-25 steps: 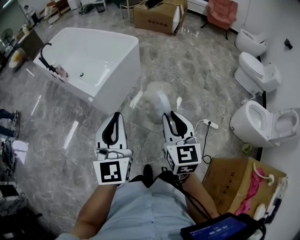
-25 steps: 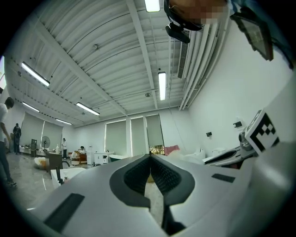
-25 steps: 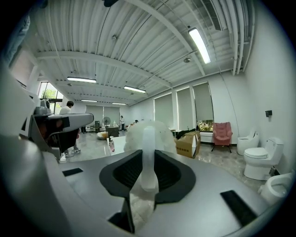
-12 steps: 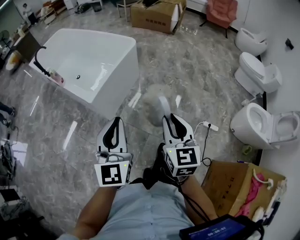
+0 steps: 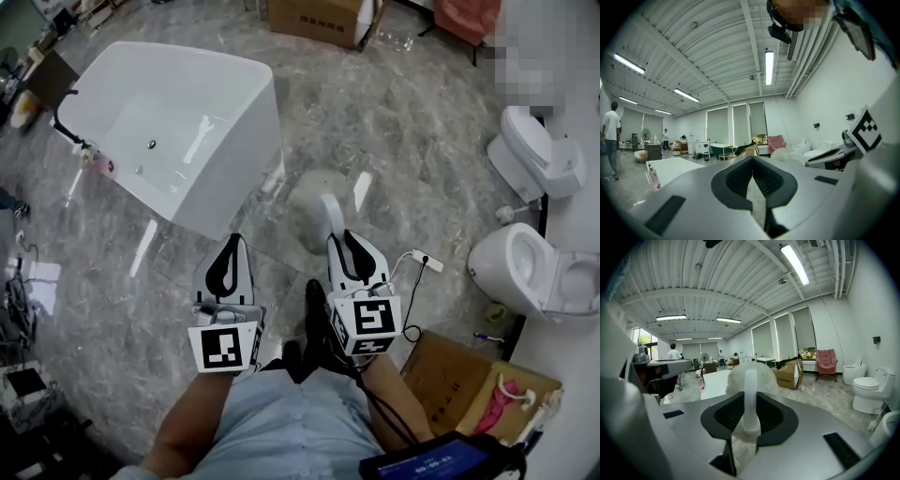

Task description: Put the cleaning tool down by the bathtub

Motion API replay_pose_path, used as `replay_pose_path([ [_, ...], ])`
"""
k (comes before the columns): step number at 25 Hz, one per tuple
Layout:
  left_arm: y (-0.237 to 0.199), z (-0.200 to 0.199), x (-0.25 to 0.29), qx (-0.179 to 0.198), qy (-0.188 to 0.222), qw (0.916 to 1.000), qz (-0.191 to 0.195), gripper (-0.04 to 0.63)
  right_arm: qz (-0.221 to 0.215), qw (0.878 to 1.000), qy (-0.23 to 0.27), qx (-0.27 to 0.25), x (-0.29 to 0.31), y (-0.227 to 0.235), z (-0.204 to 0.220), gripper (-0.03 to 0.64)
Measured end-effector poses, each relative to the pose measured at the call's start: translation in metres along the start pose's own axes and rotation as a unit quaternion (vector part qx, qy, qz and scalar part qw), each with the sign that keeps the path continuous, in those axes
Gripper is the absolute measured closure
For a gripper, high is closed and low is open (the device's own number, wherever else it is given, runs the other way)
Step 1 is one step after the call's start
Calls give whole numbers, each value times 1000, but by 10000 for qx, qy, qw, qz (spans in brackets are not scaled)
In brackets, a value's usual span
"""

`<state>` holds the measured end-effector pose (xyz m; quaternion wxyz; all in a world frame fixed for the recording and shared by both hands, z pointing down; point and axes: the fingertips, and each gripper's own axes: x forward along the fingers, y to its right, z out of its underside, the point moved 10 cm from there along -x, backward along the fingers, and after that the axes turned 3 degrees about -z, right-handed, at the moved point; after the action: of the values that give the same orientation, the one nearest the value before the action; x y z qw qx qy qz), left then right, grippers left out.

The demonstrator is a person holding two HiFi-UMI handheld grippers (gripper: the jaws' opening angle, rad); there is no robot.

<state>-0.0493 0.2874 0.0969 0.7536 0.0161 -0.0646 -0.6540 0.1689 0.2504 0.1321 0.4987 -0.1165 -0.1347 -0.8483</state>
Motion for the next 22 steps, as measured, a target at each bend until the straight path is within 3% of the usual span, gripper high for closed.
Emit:
replay_pose_path([
  [11, 3, -36, 133, 167, 147, 9991, -350, 578, -368, 9991, 173, -138, 103, 84, -72, 526],
  [22, -7, -66, 159, 163, 490, 9960, -730, 578, -747, 9956, 480, -308, 145, 95, -111, 526],
])
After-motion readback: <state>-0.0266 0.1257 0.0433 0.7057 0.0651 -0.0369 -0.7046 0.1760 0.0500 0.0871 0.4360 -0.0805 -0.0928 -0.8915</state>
